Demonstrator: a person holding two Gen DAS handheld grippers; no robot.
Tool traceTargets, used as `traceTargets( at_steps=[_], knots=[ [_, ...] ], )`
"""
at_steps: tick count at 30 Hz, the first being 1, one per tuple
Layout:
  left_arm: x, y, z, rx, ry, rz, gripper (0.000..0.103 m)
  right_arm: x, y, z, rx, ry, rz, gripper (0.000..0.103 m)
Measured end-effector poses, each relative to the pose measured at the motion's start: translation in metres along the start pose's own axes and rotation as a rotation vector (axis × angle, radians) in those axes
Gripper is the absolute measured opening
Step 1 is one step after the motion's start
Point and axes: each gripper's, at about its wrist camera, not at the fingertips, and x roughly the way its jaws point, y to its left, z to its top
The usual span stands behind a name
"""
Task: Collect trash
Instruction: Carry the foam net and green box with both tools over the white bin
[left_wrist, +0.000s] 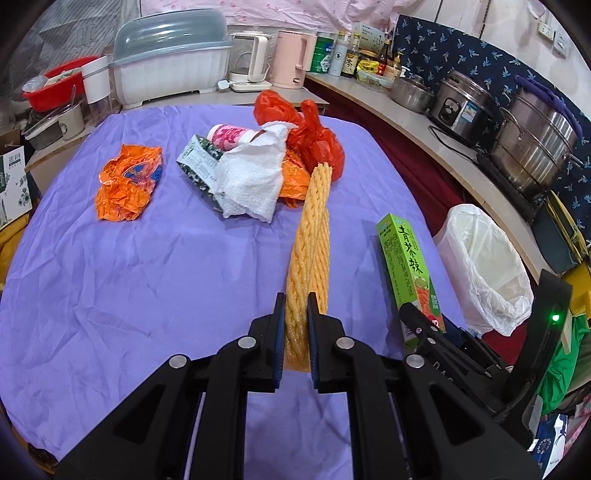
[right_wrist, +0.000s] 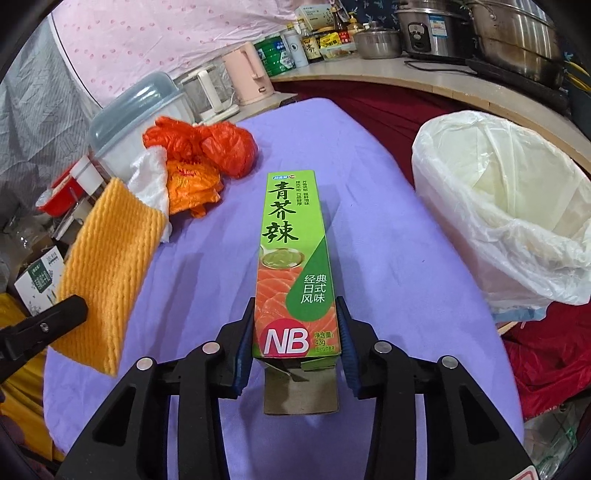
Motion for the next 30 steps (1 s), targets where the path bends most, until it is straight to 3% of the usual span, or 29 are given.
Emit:
traceTargets(
  at_steps=[7,17,23,30],
  knots=[
    [-0.006,-0.035,0.009,0.056,-0.026,-0.032,0.01,-0.038,-0.02,0.019,0.03,-0.083,0.004,0.038],
    [-0.009,-0.131,0.025,0.196,-0.069,-0.148,0.01,-0.09,-0.094,0.04,0.119,-0.191,-0.084,0.038],
    [0.012,-0.185,0.031,0.243,-0.016,-0.257,0.01,-0.101,-0.143,0.045,0.166,-0.198,-0.156,0.038],
    [0.042,-0.229,0.033,0.296,0.021,-0.274,0.011,-0.098,-0.174,0.051,0.179,-0.192,-0.202,0.038]
  ],
)
